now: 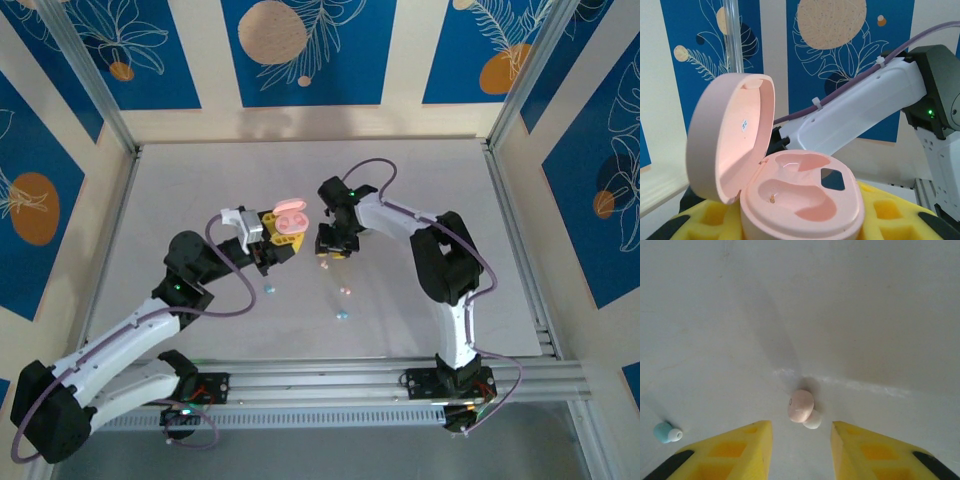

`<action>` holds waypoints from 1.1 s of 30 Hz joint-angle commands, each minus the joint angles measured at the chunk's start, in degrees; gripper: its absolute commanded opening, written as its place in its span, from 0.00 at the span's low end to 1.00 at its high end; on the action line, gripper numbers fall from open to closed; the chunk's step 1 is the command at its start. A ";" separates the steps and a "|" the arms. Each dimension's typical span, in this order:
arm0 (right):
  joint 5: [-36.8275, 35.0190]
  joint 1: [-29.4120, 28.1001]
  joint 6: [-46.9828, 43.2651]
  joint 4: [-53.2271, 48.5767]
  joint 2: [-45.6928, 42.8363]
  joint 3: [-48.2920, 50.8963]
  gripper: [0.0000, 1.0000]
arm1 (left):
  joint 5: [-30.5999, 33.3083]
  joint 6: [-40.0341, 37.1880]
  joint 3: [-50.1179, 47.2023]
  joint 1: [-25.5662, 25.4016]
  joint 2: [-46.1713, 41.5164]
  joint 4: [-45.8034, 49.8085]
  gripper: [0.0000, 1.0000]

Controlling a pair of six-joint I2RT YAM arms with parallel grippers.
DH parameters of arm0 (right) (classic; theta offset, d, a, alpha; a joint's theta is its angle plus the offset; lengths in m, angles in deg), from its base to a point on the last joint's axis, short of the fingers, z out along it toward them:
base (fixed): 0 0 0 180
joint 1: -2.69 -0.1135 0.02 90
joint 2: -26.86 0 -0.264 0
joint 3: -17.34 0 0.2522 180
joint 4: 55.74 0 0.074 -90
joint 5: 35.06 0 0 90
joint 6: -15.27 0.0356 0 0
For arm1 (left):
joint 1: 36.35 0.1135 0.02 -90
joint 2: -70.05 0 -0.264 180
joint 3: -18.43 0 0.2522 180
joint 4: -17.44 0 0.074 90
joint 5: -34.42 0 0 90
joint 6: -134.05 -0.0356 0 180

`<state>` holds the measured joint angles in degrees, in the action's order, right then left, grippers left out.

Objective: Insert wireless bluetooth earbuds into charging case

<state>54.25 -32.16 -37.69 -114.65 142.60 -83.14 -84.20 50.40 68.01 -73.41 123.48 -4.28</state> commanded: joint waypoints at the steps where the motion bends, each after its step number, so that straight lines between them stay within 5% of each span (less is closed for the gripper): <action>1: -2.18 -1.24 -0.74 -4.18 1.94 -3.11 0.38 | 0.50 -1.69 0.06 -0.46 -1.12 0.06 0.27; 33: -6.25 -3.56 -4.03 -10.14 10.46 -10.59 0.27 | 0.08 -1.69 -0.19 -0.47 -0.85 -0.15 0.27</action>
<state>48.70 -35.24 -41.32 -122.98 151.59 -92.71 -84.00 49.48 68.01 -73.41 123.02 -3.41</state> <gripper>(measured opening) 0.270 0.363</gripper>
